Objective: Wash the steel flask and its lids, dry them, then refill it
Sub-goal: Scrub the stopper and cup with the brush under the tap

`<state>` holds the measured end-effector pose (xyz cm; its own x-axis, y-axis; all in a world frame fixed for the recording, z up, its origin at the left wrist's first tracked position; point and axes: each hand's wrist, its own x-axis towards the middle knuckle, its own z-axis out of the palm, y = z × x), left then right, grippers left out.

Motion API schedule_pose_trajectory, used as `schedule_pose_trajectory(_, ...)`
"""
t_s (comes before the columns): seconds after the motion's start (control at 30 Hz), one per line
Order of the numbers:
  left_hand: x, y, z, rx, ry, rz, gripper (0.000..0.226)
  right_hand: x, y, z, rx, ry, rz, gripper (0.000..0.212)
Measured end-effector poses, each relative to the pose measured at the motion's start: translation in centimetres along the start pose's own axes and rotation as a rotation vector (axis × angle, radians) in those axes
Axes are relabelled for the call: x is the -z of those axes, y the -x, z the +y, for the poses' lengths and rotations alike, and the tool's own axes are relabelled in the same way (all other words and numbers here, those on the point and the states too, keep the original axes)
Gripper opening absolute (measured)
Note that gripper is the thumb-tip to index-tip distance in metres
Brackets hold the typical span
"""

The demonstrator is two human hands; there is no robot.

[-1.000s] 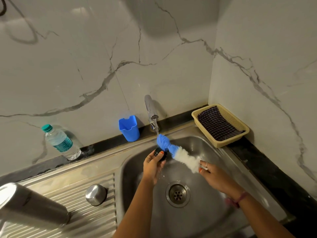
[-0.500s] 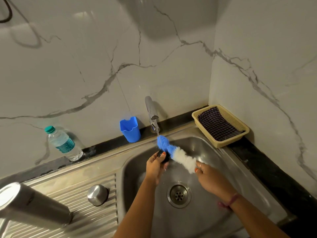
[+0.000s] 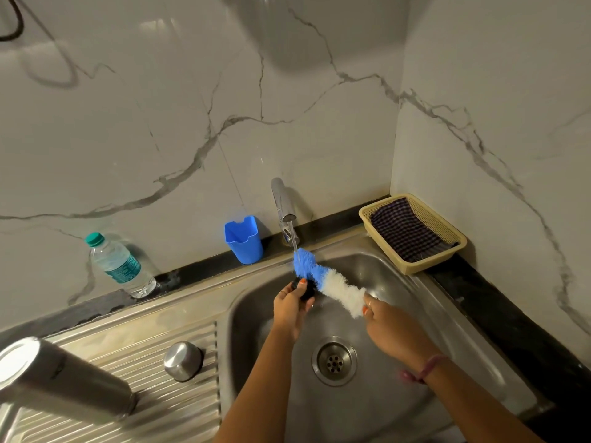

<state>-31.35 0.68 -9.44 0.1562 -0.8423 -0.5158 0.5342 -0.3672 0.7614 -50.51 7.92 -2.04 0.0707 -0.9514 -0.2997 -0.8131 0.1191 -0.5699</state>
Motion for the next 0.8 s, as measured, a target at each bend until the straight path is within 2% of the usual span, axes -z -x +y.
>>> schedule_pose_trajectory(0.13, 0.1, -0.3, 0.0, -0.014, -0.030, 0.008, 0.031, 0.1, -0.2, -0.8, 0.032, 0.006, -0.010, 0.045)
schedule_pose_trajectory(0.3, 1.3, -0.6, 1.2, -0.025, 0.061, 0.125, 0.029, 0.5, 1.8, -1.2, 0.089, 0.113, 0.010, 0.050)
schedule_pose_trajectory(0.47, 0.5, 0.0, 0.8, -0.008, 0.012, 0.046, 0.028, 0.4, 0.7, -1.5, 0.099, 0.152, 0.081, 0.051)
schedule_pose_trajectory(0.67, 0.4, 0.3, 0.9, 0.005, 0.105, 0.058, 0.017, 0.2, 0.0, -0.9, 0.137, -0.099, -0.028, 0.069)
schedule_pose_trajectory(0.8, 0.3, 0.3, 1.5, 0.001, 0.160, 0.043, 0.020, -0.6, 2.1, -0.9, 0.215, -0.036, -0.019, 0.074)
